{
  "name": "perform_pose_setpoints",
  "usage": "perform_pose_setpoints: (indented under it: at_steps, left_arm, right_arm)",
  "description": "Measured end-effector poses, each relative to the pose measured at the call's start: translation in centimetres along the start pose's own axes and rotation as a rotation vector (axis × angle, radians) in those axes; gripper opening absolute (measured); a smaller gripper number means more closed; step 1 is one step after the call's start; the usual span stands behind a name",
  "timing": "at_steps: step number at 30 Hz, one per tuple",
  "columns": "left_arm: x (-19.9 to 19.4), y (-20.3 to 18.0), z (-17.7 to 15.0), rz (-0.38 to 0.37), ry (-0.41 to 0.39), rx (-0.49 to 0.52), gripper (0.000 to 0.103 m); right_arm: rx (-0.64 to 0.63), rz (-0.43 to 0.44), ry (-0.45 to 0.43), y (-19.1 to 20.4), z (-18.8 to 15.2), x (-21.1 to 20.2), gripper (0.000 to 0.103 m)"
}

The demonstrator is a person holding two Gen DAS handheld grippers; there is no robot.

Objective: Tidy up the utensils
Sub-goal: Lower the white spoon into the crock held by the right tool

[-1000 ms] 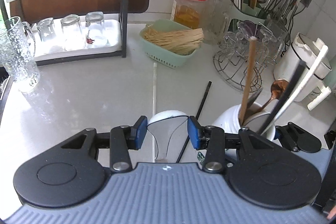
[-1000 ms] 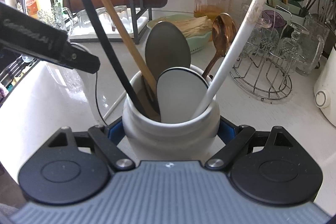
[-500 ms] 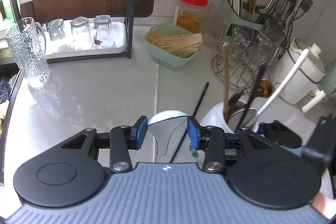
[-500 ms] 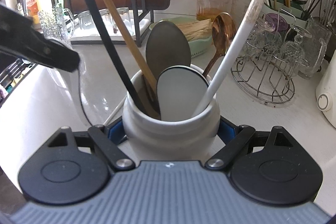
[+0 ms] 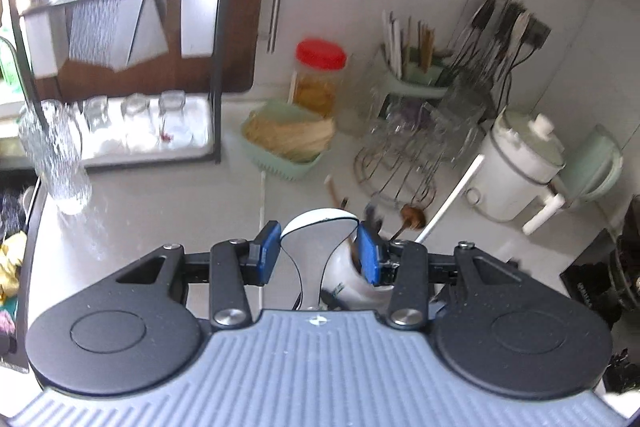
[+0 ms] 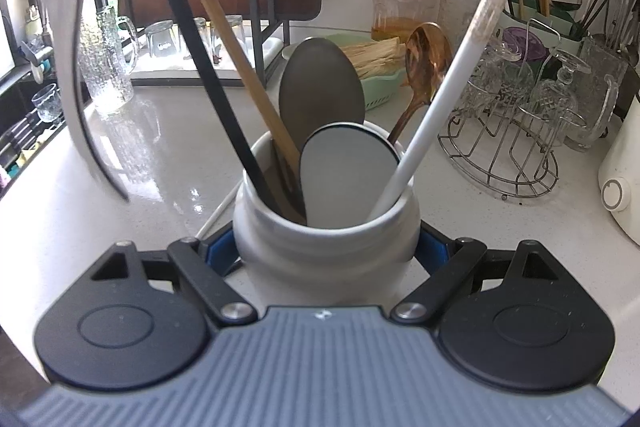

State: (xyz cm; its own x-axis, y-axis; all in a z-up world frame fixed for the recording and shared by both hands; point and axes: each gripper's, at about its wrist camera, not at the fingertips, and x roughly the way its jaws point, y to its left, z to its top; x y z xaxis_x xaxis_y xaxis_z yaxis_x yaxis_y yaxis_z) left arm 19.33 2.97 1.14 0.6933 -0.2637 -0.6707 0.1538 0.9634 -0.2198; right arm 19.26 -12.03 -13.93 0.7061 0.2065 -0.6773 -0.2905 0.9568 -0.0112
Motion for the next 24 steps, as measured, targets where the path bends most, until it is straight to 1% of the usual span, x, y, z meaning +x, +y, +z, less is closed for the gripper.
perform_pose_setpoints:
  at_steps: [5,8,14,17,19,22,24]
  left_arm:
    - [-2.5,-1.2,2.3,-0.038,-0.055,0.026,0.047]
    - [-3.8,-2.0,3.5,-0.046,-0.09,0.057,0.047]
    - [-4.5,-3.7,5.2,-0.083,-0.136,0.097,0.047]
    - [-3.4,-4.3,5.6,-0.129,-0.133,0.096,0.047]
    - [-2.0,-4.8,6.0,-0.137,-0.116,0.111,0.047]
    - [0.2,-5.6,6.1,-0.161,-0.07,0.152,0.047]
    - [1.5,-6.1,5.9,-0.161,-0.04,0.184,0.047]
  right_arm:
    - [0.002,-0.003,0.0,-0.1,0.0,0.0,0.091]
    - [0.004,-0.004,0.001,0.0,0.1,0.1,0.091]
    - [0.008,-0.008,0.001,0.1,0.1,0.0,0.091]
    - [0.01,-0.007,-0.003,0.1,0.0,0.1,0.091]
    - [0.01,-0.004,-0.004,0.1,0.0,0.1,0.091]
    - [0.006,0.003,-0.007,0.2,-0.1,0.1,0.091]
    - [0.005,0.005,-0.008,0.2,-0.1,0.1,0.091]
